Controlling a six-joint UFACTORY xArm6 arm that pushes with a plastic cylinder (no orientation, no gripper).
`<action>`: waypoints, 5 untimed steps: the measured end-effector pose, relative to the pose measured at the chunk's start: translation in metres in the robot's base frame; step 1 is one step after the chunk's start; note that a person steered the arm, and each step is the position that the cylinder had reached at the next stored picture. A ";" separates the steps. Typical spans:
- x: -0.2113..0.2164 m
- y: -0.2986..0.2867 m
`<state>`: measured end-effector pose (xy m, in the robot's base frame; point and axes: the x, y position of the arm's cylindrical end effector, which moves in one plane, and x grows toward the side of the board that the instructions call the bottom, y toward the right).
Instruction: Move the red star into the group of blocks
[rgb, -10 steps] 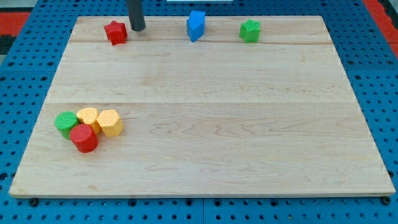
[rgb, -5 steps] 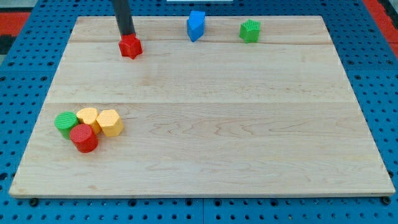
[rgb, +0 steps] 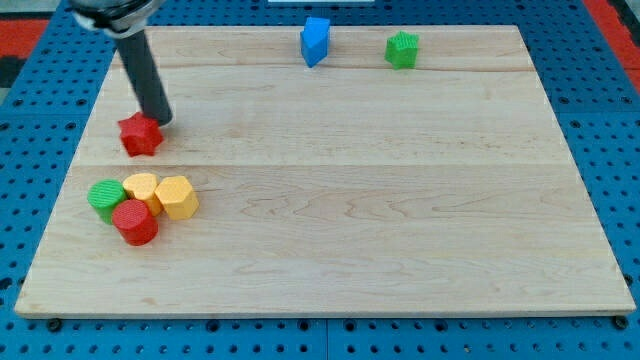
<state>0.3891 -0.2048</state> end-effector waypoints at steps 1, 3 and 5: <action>0.008 -0.002; -0.020 -0.042; 0.012 -0.004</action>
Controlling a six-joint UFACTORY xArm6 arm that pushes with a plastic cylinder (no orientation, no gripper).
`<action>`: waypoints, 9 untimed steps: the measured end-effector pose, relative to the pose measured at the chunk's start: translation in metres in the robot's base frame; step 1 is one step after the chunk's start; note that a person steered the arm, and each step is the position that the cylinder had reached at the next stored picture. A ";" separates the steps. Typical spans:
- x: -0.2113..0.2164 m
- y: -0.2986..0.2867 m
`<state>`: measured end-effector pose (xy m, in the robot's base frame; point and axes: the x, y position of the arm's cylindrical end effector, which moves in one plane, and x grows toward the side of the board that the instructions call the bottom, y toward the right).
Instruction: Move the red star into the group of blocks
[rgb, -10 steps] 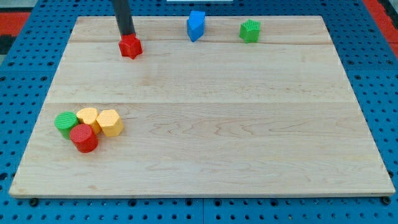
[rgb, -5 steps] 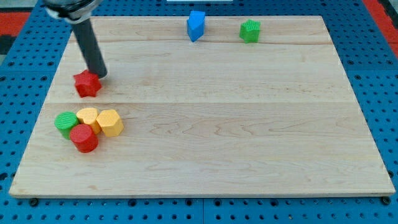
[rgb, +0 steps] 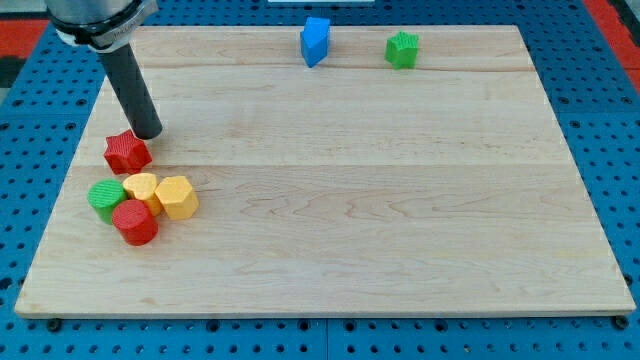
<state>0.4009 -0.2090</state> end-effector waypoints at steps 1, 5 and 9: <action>0.007 -0.015; 0.027 -0.015; 0.038 -0.026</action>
<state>0.4393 -0.2348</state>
